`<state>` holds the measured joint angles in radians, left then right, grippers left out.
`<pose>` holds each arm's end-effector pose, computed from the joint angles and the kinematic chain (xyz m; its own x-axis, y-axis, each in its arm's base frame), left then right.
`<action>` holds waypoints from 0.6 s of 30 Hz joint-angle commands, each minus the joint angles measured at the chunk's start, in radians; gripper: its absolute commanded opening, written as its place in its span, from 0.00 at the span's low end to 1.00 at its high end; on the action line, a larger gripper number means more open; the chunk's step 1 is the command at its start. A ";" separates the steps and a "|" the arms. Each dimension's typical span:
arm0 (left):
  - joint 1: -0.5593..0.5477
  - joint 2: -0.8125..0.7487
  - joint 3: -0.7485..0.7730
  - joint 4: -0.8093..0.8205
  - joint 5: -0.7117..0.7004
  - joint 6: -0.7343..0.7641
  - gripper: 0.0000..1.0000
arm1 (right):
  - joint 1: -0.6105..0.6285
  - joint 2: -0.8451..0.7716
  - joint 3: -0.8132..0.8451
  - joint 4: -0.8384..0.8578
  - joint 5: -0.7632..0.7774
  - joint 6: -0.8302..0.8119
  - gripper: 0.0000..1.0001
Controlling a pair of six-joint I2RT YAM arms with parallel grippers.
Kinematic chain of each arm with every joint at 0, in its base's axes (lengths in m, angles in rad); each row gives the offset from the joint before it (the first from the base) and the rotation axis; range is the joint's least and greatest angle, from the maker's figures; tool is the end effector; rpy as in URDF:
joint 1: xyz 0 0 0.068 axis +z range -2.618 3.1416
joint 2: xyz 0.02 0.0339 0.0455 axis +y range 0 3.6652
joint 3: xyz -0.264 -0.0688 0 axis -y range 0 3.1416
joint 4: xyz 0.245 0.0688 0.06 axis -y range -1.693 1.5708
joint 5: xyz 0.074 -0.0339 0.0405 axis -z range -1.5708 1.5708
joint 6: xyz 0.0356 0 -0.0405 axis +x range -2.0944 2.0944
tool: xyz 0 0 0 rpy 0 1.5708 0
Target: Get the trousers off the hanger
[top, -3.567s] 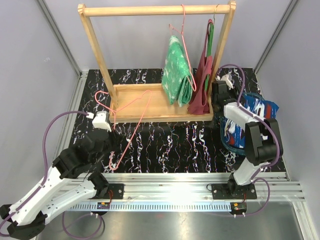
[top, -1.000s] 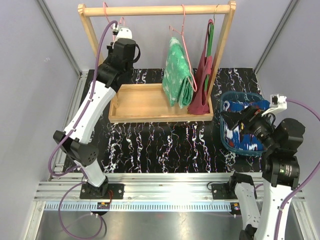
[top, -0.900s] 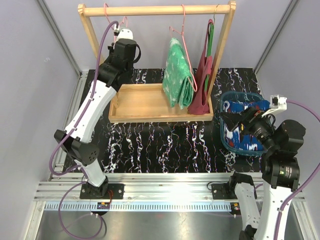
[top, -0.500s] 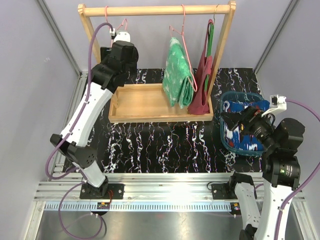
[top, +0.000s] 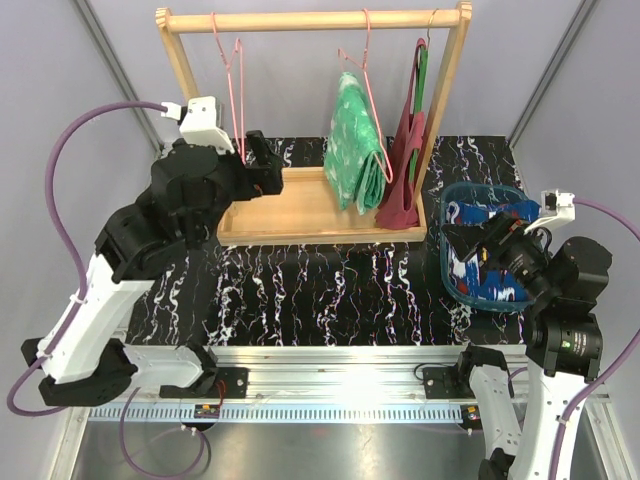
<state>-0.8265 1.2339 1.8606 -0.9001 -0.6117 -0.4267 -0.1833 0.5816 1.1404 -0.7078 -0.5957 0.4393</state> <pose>0.1473 -0.1298 0.5271 -0.2607 -0.2171 -0.9407 0.1315 0.9573 -0.2573 0.0800 0.0055 0.4239 -0.3000 0.4137 -0.8596 -0.2951 0.8166 0.4960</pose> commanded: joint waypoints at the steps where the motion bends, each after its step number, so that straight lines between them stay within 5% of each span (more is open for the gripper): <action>1: -0.075 0.010 -0.017 0.139 0.049 -0.052 0.99 | 0.002 -0.002 0.038 0.002 -0.030 0.022 0.99; 11: -0.200 0.208 0.118 0.294 0.046 -0.073 0.99 | 0.004 -0.043 -0.010 0.100 -0.145 0.157 0.99; 18: -0.198 0.510 0.443 0.247 -0.095 -0.040 0.99 | 0.011 -0.065 -0.039 0.108 -0.139 0.157 0.99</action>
<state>-1.0248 1.6810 2.1822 -0.7025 -0.6075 -0.4755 -0.1791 0.5247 1.1156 -0.6468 -0.7021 0.5735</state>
